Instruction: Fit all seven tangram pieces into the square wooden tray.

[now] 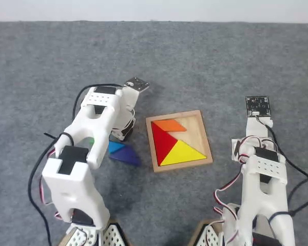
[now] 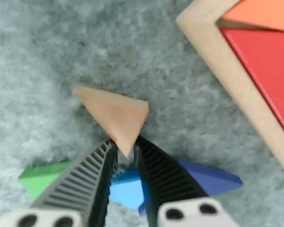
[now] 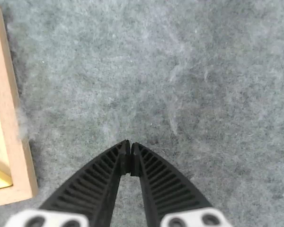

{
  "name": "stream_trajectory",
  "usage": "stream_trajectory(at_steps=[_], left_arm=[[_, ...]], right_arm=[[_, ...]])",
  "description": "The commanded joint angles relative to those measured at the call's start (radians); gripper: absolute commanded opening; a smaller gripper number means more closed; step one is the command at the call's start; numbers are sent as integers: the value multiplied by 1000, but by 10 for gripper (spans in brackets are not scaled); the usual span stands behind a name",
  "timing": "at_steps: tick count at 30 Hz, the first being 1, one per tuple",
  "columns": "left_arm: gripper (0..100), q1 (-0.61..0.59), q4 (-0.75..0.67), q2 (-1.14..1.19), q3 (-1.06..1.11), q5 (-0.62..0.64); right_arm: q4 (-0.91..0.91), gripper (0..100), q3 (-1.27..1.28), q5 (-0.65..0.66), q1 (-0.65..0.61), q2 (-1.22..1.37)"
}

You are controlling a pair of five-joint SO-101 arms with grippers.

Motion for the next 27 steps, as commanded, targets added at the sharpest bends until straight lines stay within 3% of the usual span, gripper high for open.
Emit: stream_trajectory(at_steps=[1, 4, 9, 22, 27], left_arm=[[15, -14, 17, -17, -77, -9], [24, -23, 43, -17, -131, 14], [156, -14, 81, -15, -182, 80], [186, -15, -14, -5, -217, 250], [189, -14, -40, 6, -214, 261]], right_arm=[[-22, 9, -8, 9, -8, 2], [-22, 9, -8, 9, -8, 2], [-22, 9, -8, 9, -8, 2], [-22, 9, -8, 9, -8, 2], [-22, 9, -8, 9, -8, 2]])
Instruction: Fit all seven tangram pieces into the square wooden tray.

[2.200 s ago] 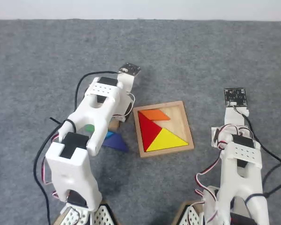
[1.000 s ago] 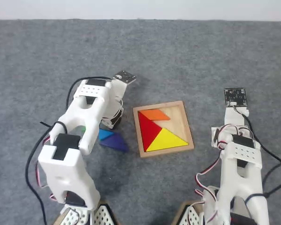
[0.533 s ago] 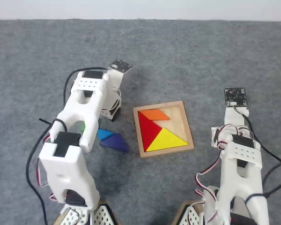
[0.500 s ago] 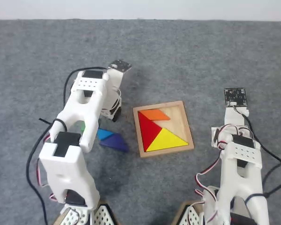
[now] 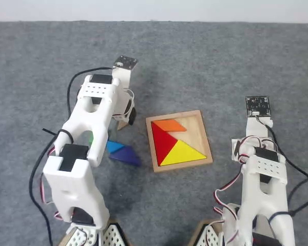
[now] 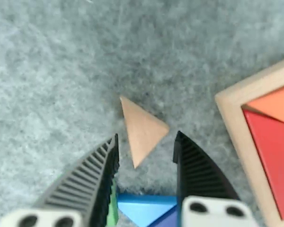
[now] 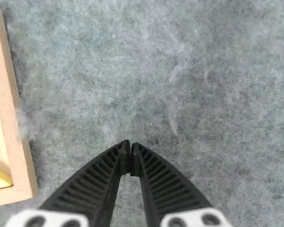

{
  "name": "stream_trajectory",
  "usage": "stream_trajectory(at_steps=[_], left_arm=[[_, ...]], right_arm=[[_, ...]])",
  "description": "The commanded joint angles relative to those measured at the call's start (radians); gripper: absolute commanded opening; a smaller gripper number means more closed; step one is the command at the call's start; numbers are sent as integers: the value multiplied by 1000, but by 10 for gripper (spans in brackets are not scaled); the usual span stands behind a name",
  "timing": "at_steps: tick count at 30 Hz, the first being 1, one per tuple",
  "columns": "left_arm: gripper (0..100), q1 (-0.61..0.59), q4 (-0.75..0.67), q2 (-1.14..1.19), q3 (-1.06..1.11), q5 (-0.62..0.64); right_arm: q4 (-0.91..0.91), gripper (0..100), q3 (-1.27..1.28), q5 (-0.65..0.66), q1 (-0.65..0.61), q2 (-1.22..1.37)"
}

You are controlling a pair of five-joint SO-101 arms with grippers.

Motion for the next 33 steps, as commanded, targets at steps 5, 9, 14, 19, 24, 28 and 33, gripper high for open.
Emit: stream_trajectory(at_steps=[5, 9, 14, 19, 24, 28, 33], left_arm=[[188, 3, -48, 112, -73, 18], [181, -2, -25, 150, -130, 18], [177, 2, -25, 153, -136, 44], [172, 3, -5, 157, -133, 54], [131, 5, 25, 157, -131, 46], [100, 5, 41, 157, -131, 40], [77, 5, 43, 149, -133, 38]], right_arm=[[-22, 9, -8, 9, -8, 2], [-22, 9, -8, 9, -8, 2], [-22, 9, -8, 9, -8, 1], [-22, 9, -8, 9, -8, 1], [-22, 9, -8, 9, -8, 1], [-22, 9, -8, 9, -8, 1], [-22, 9, -8, 9, -8, 1]])
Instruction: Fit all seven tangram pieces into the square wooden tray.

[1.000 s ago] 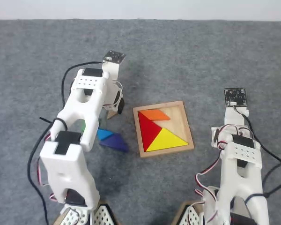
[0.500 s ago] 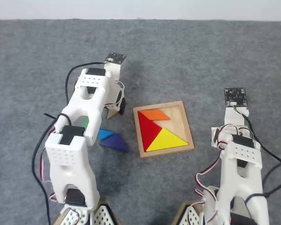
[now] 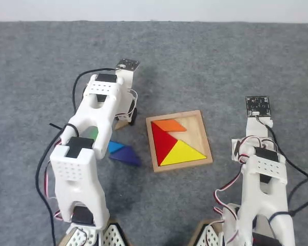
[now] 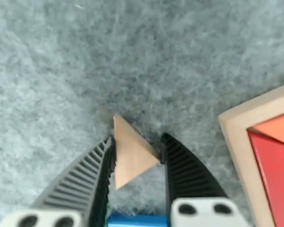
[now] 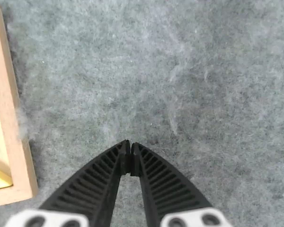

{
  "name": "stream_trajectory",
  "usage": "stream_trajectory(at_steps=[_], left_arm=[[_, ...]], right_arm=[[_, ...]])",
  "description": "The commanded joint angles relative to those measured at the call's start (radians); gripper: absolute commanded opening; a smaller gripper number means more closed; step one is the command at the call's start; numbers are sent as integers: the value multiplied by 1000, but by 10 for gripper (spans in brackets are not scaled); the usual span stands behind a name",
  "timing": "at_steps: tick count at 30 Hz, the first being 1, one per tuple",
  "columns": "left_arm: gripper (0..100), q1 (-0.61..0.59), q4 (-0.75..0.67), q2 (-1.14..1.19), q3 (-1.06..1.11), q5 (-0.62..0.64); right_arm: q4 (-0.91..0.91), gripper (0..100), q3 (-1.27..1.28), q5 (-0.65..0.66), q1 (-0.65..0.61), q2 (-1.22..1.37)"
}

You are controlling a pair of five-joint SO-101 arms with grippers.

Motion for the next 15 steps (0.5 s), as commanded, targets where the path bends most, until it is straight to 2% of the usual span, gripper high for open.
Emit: stream_trajectory(at_steps=[1, 6, 15], left_arm=[[81, -2, 21, -14, -28, -8], [145, -2, 51, -5, -33, -9], [37, -2, 58, -5, -24, -40]], right_arm=[[-22, 9, -8, 9, -8, 1], [-22, 9, -8, 9, -8, 1], [-22, 9, -8, 9, -8, 1]])
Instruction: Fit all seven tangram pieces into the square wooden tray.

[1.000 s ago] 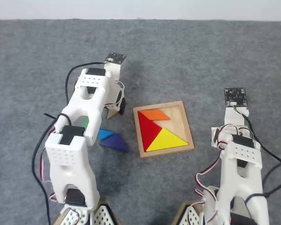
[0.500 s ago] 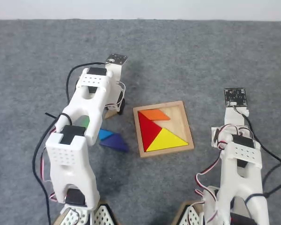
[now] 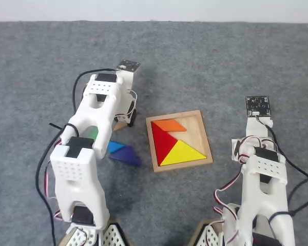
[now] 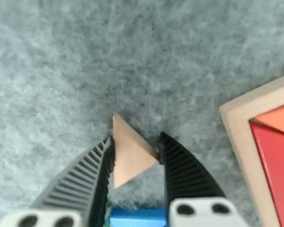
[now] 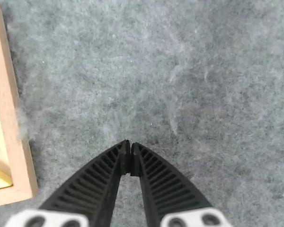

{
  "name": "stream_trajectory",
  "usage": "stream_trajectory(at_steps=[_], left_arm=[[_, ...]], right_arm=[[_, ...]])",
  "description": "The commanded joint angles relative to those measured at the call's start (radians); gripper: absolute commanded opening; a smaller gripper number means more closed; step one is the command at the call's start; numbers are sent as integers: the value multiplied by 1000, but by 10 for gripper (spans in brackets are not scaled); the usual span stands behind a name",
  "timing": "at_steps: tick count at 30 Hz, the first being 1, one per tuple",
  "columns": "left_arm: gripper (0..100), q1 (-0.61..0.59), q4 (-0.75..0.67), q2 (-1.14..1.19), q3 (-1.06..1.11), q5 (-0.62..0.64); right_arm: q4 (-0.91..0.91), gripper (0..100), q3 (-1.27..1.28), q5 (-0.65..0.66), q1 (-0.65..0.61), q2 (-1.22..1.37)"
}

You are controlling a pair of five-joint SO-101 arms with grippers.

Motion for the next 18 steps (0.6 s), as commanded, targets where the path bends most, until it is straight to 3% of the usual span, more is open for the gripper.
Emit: stream_trajectory(at_steps=[1, 10, 18], left_arm=[[28, -2, 26, -9, -21, -17], [13, 8, 155, -15, -140, -20], [13, 138, 298, -167, -202, -17]], right_arm=[[-22, 9, -8, 9, -8, 1], [-22, 9, -8, 9, -8, 1], [-22, 9, -8, 9, -8, 1]])
